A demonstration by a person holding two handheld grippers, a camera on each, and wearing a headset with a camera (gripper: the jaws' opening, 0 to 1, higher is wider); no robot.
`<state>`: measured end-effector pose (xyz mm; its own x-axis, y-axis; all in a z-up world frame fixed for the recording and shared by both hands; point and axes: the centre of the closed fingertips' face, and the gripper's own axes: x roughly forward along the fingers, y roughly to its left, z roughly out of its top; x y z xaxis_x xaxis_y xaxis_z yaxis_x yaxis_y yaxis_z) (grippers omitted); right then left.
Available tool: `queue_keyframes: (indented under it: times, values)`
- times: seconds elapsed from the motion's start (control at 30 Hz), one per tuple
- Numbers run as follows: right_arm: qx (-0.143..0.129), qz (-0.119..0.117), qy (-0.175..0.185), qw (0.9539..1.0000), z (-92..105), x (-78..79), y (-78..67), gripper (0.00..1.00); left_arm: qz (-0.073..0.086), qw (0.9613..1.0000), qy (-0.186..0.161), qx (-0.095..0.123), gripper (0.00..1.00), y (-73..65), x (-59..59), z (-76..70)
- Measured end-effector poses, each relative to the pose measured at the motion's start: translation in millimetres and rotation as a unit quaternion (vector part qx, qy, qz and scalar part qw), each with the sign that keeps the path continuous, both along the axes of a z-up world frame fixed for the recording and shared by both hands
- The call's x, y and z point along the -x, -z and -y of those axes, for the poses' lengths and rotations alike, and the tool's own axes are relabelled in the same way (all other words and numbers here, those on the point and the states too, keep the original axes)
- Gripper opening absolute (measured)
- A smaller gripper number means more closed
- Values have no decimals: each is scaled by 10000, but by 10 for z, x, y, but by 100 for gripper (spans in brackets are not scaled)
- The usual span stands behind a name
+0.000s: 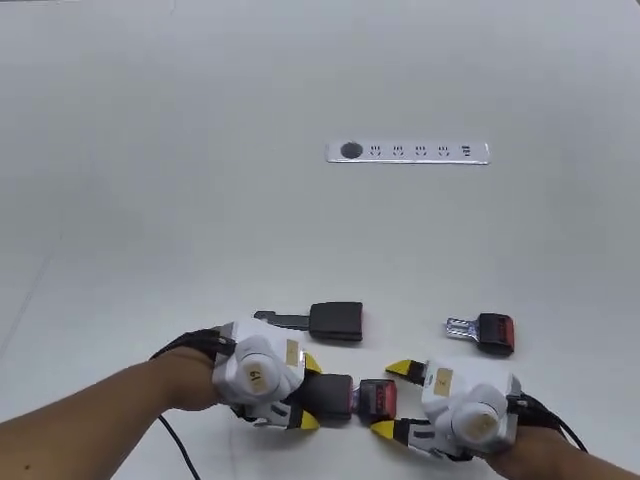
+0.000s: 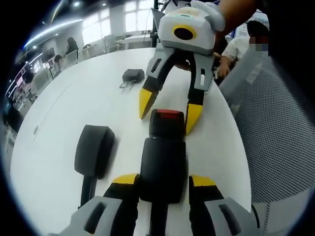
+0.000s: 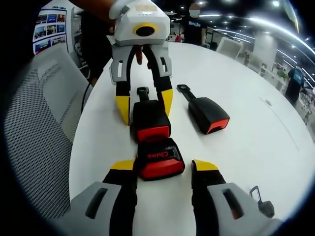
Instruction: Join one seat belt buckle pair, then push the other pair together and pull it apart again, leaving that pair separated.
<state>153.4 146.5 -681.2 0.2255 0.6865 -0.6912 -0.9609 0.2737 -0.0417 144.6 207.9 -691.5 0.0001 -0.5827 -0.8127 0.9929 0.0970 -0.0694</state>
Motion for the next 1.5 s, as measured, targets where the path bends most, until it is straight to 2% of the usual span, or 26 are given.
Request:
queue_keyframes:
  times: [0.07, 0.1, 0.13, 0.17, 0.2, 0.27, 0.33, 0.43, 0.5, 0.57, 0.63, 0.8, 0.83, 0.97, 1.2, 1.33, 1.5]
  values:
    - [-108, -25, 53, 9999, -5, -8, -26, 49, 5, 10000, -56, -21, 57, -9, 6, -1]
    - [-224, -37, 121, 9997, -22, -13, -82, 55, 44, 9999, -115, -23, 63, -16, -14, -11]
    - [-226, -2, 166, 9996, -30, -19, -156, 58, 39, 9998, -210, 28, 67, -38, -31, -7]
    - [-324, -20, 226, 9992, -59, -15, -225, 62, 17, 9994, -338, 94, 69, -61, -49, -5]
    - [-509, -140, 333, 9980, -62, -23, -246, 66, 24, 9988, -453, 159, 69, -94, -80, -10]
    - [-667, -118, 523, 9963, -13, -96, -305, 72, 91, 9975, -665, 207, 71, -147, -155, -29]
    - [-873, -170, 646, 9939, 47, -150, -348, 73, 109, 9961, -829, 282, 76, -216, -195, -20]
    - [-959, -42, 716, 9928, 129, -203, -407, 80, 188, 9953, -899, 294, 81, -300, -225, -25]
    - [-997, -16, 792, 9919, 171, -211, -454, 81, 231, 9951, -919, 285, 81, -339, -237, -33]
    - [-1001, 74, 892, 9909, 221, -229, -500, 81, 222, 9947, -964, 272, 85, -366, -238, -29]
    - [-1025, 73, 978, 9899, 279, -234, -543, 83, 319, 9947, -936, 272, 91, -399, -243, -16]
    - [-1076, 156, 1150, 9874, 491, -333, -600, 84, 484, 9942, -911, 305, 93, -518, -281, 31]
    - [-1086, 195, 1204, 9866, 563, -377, -614, 84, 574, 9942, -849, 331, 94, -557, -306, 47]
    - [-1058, 258, 1376, 9845, 783, -486, -629, 84, 685, 9937, -806, 367, 95, -641, -384, 86]
    - [-1000, 224, 1436, 9843, 1057, -657, -649, 84, 879, 9919, -790, 462, 95, -779, -633, 156]
    - [-890, 257, 1355, 9864, 1161, -737, -667, 85, 929, 9920, -724, 451, 95, -806, -744, 166]
    - [-764, 165, 1309, 9883, 1296, -838, -619, 84, 991, 9916, -711, 427, 94, -833, -910, 137]
